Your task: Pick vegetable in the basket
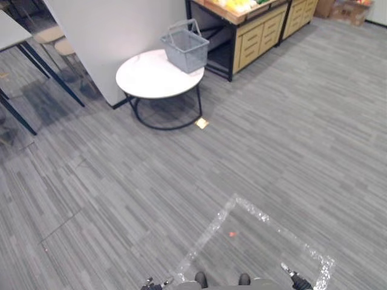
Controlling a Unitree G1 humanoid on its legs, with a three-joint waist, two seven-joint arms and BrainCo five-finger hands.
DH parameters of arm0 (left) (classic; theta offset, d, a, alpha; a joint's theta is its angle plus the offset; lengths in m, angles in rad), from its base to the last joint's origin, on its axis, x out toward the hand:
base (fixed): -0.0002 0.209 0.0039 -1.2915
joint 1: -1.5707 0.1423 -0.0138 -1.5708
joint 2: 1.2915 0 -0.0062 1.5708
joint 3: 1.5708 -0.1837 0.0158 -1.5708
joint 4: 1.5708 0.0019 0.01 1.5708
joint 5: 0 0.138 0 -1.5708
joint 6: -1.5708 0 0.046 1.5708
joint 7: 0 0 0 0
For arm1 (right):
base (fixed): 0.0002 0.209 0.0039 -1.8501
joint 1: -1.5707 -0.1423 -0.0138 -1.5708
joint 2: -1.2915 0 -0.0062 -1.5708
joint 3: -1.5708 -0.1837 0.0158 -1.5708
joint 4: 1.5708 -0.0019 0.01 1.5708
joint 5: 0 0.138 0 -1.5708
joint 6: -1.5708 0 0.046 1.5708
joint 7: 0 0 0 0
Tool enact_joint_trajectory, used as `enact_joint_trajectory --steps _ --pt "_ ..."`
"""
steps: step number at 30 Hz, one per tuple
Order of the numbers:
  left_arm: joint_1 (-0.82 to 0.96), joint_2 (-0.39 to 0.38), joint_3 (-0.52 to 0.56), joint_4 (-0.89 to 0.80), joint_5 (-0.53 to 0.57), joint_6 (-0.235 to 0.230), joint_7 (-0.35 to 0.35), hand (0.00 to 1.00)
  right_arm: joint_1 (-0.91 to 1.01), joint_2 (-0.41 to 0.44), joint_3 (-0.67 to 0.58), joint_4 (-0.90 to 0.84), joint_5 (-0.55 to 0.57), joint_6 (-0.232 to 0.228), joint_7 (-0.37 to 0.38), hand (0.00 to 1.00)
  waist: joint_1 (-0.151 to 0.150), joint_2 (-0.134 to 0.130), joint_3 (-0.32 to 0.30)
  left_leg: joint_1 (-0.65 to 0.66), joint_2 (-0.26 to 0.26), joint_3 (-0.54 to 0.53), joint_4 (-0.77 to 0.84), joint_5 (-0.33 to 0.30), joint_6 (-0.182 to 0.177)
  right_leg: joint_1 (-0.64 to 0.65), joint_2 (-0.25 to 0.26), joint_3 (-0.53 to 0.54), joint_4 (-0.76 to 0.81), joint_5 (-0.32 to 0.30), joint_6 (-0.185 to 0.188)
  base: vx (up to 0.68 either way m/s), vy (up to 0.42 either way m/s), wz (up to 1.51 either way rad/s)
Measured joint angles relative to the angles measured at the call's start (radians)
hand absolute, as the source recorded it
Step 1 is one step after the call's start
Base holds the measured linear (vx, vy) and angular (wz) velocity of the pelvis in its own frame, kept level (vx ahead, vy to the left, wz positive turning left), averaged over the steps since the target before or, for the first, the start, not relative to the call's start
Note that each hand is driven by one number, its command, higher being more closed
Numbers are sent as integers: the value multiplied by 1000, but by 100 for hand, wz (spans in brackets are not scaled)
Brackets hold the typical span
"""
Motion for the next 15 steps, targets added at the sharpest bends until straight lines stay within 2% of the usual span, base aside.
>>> enact_joint_trajectory --steps 3,4,6,7,8,9,10,12,13,15 --pt "-20 -1 10 -8 -34 -2 10 0 -9 2 -21 -14 0 0 1 0 -1 2 24 -25 -2 -7 0 6 -2 -51 -9 -6 65 -33 -8 -13 -21 8" --pt "-25 -2 20 -8 -34 -2 10 0 -8 2 -30 -11 0 1 0 0 -1 1 30 -25 -1 -9 7 -1 -13 -59 -11 -10 85 -48 -10 35 -48 7" --pt "-32 -1 54 -12 -34 -2 11 0 -7 6 -27 -11 0 1 0 0 0 -15 38 -74 11 -6 118 -59 -36 -72 -19 -7 114 -89 -25 44 -72 6" --pt "-31 -2 75 -26 -34 -2 10 0 -7 5 -28 -11 0 1 0 0 4 -19 44 -141 35 3 270 -118 -49 -71 -15 -10 121 -101 -33 35 -92 15" --pt "-31 -4 97 -39 -35 -2 8 0 -7 4 -28 -12 0 1 0 0 1 -16 57 -232 73 12 477 -151 -36 -60 -8 -22 123 -109 -43 105 -162 18" --pt "-24 -13 128 -62 -44 1 4 0 2 -4 -26 -14 0 1 -1 0 6 -14 89 -370 143 0 820 -118 -8 -6 8 -35 132 -125 -60 129 -116 18" --pt "-15 -16 130 -67 -58 3 3 0 7 -6 -25 -20 0 1 -1 0 9 -16 94 -394 155 -8 890 -102 -5 11 9 -37 139 -135 -57 146 -90 11" --pt "2 -27 137 -70 -74 3 1 0 19 -12 -7 -29 -1 2 -3 0 10 -21 100 -440 162 -30 992 -127 -20 52 6 -42 141 -166 -63 179 10 11" --pt "2 -38 143 -72 -74 3 -4 0 9 -24 9 -48 -1 3 -2 0 16 -17 100 -487 157 -28 972 -149 -33 70 -4 -39 131 -173 -56 271 37 2" --pt "0 -41 144 -71 -74 4 -10 0 -16 -29 9 -52 -1 1 -2 0 33 -15 102 -524 146 -26 856 -149 -35 78 -18 -32 115 -177 -44 329 89 -13"
